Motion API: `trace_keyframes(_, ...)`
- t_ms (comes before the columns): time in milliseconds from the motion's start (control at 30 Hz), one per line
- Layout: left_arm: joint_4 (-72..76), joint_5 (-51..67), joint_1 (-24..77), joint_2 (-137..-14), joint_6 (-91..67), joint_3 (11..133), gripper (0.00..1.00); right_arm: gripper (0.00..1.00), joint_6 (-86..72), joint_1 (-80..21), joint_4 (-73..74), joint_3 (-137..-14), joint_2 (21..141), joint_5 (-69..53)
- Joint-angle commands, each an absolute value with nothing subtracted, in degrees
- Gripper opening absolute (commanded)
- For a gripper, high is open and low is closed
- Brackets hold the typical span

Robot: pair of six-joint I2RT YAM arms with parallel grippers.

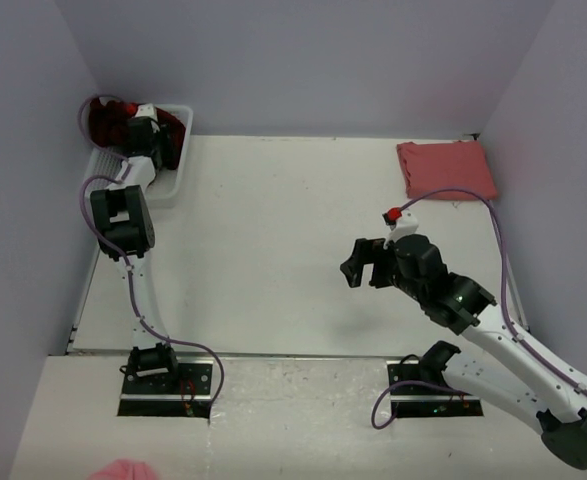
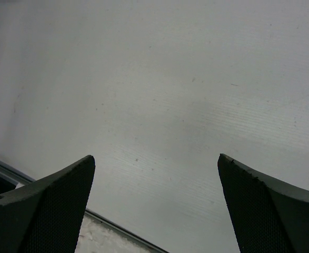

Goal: Fold and stack the t-shirts
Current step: Grab crumpled tshirt from bin with the left arm, then move the tshirt to the center of the board

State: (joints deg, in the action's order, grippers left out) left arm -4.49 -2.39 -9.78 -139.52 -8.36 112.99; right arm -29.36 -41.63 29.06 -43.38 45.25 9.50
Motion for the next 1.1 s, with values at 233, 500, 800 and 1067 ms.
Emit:
trace_keyframes(233, 1.4, 3.5, -9.8, -133.8, -8.0, 111.1, 0.0, 0.99, -30.9, -42.0, 26.8, -40.9, 45.9, 9.8)
trace_keyframes(500, 7.6, 8.3, -7.7, -115.2, -8.6, 109.9, 0.0, 0.99, -30.6, -42.1, 24.7, -40.9, 50.3, 12.6)
trace_keyframes(800, -2.7, 15.9, -0.5, -104.7, -6.6, 130.7, 0.0, 0.99, -35.0, -42.1, 24.8, -41.7, 52.6, 20.5)
trace_keyframes(1067, -8.4, 16.7, 16.8, -91.1, -9.7, 129.4, 0.0, 0.99, -39.5, -42.0, 27.9, -44.6, 53.7, 29.6)
